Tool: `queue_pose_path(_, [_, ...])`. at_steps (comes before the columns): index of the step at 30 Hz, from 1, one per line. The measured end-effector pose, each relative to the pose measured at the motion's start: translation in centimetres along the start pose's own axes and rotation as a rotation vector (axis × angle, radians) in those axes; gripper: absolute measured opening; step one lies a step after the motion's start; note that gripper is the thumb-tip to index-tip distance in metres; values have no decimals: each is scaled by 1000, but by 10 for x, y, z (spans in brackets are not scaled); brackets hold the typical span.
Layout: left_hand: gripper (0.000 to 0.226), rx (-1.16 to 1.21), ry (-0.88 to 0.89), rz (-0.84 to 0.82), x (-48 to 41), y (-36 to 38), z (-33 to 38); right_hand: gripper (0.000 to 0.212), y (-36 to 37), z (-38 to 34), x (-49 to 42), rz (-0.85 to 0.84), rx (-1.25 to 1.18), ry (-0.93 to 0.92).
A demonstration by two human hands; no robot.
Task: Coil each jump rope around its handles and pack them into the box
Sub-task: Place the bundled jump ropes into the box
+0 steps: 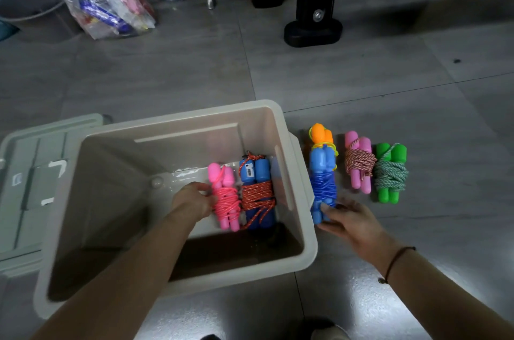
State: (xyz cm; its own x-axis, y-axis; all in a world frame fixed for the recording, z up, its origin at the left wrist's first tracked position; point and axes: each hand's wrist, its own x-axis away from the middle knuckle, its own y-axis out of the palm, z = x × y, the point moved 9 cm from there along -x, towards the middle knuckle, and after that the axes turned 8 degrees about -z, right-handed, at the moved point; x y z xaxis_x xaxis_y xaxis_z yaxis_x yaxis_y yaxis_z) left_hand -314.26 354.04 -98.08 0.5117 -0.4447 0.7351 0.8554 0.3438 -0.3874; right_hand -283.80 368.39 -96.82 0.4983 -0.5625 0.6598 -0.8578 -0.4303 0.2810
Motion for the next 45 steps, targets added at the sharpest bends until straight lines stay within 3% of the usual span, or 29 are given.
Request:
queue_pose_path(1, [28,1,-13,-2,-1,-1,-2,24,-1,-7,7,-4,-41,-36])
queue_pose_path(4, [40,25,-40,-10,1,0,-2,83,-6,-35,25,5,-91,-183])
queue_pose_path(5, [42,35,-34,-5,5,1,2,89,-5,-48,32,16,-96,-245])
queue_pose_path(9, [37,122,55,0,18,0,27,80,19,-99,63,-18,-79,-468])
queue_pose_path(12, [31,258,120,-2,29,-6,50,63,54,-126,82,-80,0,-549])
queue_pose_path(15, [38,241,46,-58,39,-3,54,45,93,-133,90,-170,96,-552])
queue_pose_path(18, [14,268,-45,-211,48,22,41,50,119,-124,85,-214,160,-519])
queue_pose_path(22, [45,366,43,-213,38,31,35,39,127,-107,76,-226,196,-482])
queue_pose_path(27, [59,425,74,-288,36,25,26,34,127,-88,71,-206,326,-481])
queue_pose_path(40, [63,451,39,-434,41,28,23,35,125,-81,68,-126,460,-477])
queue_pose_path(45, [64,253,91,-300,42,14,29,39,125,-79,66,-97,496,-466])
